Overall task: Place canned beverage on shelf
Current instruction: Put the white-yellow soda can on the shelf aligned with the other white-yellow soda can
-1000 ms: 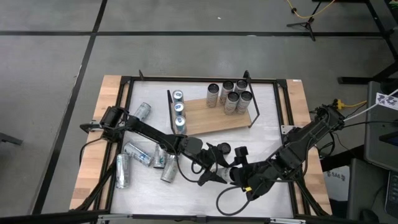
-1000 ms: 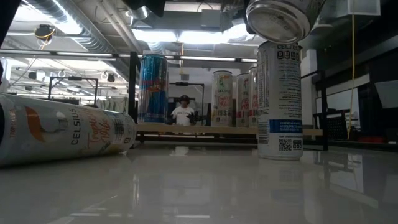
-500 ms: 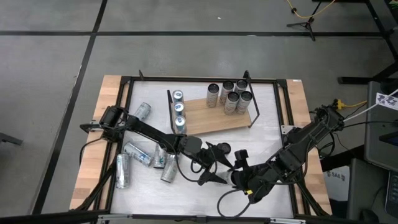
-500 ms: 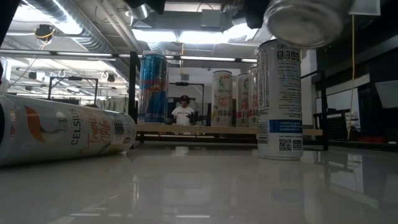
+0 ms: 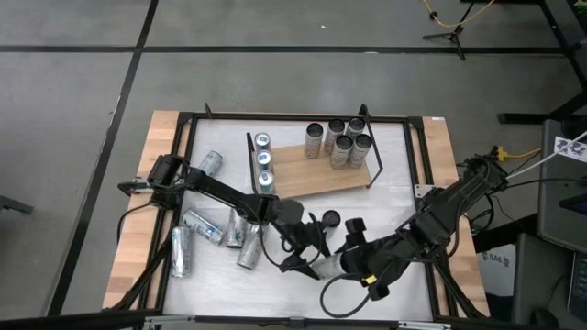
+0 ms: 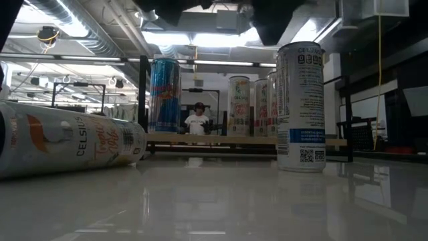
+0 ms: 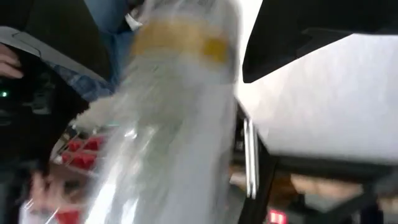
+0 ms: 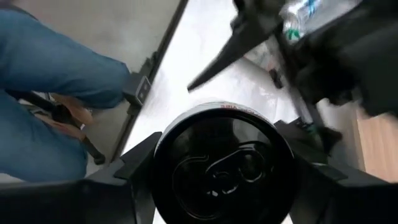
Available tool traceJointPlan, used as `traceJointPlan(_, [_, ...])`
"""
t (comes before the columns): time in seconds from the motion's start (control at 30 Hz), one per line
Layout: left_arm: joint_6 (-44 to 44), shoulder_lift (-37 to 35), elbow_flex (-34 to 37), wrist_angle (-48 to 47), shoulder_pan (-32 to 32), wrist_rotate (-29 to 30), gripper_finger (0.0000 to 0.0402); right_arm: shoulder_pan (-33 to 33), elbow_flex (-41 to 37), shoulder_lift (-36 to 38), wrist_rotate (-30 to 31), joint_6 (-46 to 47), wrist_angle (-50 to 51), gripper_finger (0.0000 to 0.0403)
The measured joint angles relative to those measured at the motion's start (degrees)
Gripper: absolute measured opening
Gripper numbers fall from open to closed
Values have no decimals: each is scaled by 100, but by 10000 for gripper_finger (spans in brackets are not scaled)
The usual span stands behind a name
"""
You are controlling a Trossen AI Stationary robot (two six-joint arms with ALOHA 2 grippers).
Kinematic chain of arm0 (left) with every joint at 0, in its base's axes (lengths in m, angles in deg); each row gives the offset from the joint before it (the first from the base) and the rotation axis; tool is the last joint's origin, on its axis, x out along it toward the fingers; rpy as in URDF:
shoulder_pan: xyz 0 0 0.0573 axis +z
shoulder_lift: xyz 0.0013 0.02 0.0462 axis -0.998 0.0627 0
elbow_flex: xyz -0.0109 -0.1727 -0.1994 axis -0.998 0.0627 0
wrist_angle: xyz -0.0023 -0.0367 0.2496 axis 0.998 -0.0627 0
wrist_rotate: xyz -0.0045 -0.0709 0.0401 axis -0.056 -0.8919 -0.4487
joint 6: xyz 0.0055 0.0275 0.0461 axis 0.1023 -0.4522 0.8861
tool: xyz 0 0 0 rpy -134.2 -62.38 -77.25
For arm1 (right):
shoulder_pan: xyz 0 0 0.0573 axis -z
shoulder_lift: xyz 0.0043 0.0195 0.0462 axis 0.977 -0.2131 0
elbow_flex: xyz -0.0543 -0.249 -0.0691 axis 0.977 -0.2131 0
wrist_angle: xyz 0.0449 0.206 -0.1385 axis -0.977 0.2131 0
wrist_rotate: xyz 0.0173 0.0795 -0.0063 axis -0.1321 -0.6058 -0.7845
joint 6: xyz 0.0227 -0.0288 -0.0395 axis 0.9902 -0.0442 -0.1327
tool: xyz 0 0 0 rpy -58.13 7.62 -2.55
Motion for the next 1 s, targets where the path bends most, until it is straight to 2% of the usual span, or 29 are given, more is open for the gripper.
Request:
traceJointPlan(0.2, [333, 10, 2, -825, -38, 75, 354, 2, 358, 9, -143, -13, 339, 250])
traceJointPlan(0.47, [950, 8, 7, -1785, -162, 1185, 354, 8, 927, 15, -134, -12, 1233, 250])
traceJointPlan(0.6, [1062, -38, 9, -1986, -170, 1265, 354, 167, 1286, 15, -94, -14, 1664, 250])
traceJointPlan(0.7, [1188, -127, 7, -2282, -173, 1321, 354, 446, 1513, 20, -162, -183, 1901, 250])
traceJointPlan(1.0, [1685, -814, 9, -3270, -173, 2405, 354, 1876, 2020, 20, -721, -1538, 2578, 250])
